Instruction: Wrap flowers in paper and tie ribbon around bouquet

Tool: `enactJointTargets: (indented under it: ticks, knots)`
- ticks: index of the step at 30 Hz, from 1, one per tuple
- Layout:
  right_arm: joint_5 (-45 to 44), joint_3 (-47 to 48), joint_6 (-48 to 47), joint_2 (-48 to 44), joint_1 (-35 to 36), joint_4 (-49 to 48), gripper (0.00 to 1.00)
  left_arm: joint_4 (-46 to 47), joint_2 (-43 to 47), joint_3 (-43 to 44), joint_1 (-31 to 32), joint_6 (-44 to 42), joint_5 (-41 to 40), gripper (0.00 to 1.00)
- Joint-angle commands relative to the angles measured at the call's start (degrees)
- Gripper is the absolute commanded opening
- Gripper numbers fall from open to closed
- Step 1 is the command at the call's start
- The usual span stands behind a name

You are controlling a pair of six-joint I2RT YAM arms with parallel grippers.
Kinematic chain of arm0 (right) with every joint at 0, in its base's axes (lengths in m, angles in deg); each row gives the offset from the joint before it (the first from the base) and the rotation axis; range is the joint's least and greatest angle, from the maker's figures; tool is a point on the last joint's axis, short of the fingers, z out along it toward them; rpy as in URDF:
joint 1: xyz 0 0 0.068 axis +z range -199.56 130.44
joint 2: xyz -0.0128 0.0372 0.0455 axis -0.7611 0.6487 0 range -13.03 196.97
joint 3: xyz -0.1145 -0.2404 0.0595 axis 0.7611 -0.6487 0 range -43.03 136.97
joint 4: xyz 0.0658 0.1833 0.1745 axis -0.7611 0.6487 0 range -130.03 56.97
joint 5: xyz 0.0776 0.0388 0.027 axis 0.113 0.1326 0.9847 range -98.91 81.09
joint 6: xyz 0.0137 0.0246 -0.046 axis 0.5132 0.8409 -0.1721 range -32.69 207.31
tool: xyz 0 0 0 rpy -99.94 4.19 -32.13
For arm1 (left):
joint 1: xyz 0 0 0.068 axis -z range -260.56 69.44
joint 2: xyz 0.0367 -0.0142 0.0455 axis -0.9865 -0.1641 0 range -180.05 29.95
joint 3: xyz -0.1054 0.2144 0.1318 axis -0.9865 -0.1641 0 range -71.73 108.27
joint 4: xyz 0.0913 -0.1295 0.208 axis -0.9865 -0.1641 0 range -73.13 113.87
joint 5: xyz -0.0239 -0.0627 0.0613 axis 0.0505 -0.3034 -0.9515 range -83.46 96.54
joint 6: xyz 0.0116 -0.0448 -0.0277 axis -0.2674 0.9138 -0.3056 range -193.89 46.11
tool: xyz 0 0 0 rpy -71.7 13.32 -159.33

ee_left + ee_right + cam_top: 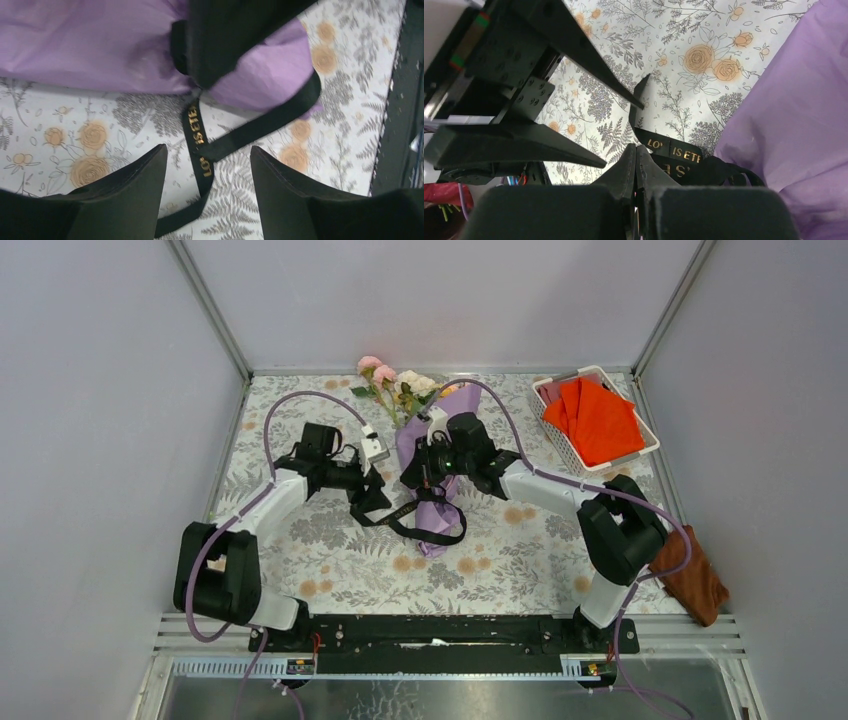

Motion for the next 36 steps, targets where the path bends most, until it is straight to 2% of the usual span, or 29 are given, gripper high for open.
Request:
enactJointTargets:
  ticks: [1, 4, 8, 14, 16, 19, 23, 25, 31, 33, 36]
  knots:
    - [-0.7, -3.4, 4.1, -3.3, 0.2, -13.0, 0.00, 32.1, -0.1, -4.4, 0.9, 23.5, 0.9, 0.69]
    - [-0.5, -3.2, 5.8, -2.0, 0.1, -15.1, 0.00, 40.0, -1.1, -8.2, 3.2, 28.1, 0.8, 0.70]
    - [-0.8, -2.4, 6.9, -0.3, 0.1, -15.5, 0.00, 56.8, -2.9, -12.8, 4.8, 39.5, -0.7, 0.73]
    - [-1.4, -1.6, 7.5, 0.6, 0.1, -16.0, 0.00, 66.9, -5.0, -15.6, 5.8, 45.7, -2.4, 0.71]
    - [-1.0, -1.4, 7.4, 1.0, 0.2, -15.8, 0.00, 69.4, -5.3, -16.2, 6.4, 47.4, -4.3, 0.66]
    - [-0.5, -1.0, 7.5, 1.5, 0.2, -15.0, 0.00, 72.2, -5.9, -16.8, 6.9, 49.8, -6.6, 0.52]
    - [0.0, -0.9, 6.8, 1.3, 0.1, -13.7, 0.00, 74.0, -6.4, -17.7, 7.4, 50.9, -7.7, 0.18]
    - [0.6, 0.0, 5.6, 1.2, 0.1, -11.3, 0.04, 74.3, -6.4, -18.0, 7.4, 50.8, -7.9, 0.01]
    - [-0.8, 6.4, -6.8, -2.1, -3.0, 6.7, 0.37, 71.6, -6.0, -18.6, 7.4, 49.7, -8.5, 0.00]
    - [-0.1, 7.6, -9.7, -2.7, -5.2, 12.9, 0.44, 71.6, -6.0, -19.0, 7.4, 49.3, -8.8, 0.00]
    - [1.0, 7.6, -12.8, -2.6, -8.2, 18.3, 0.47, 71.3, -5.9, -19.5, 7.4, 48.8, -9.2, 0.00]
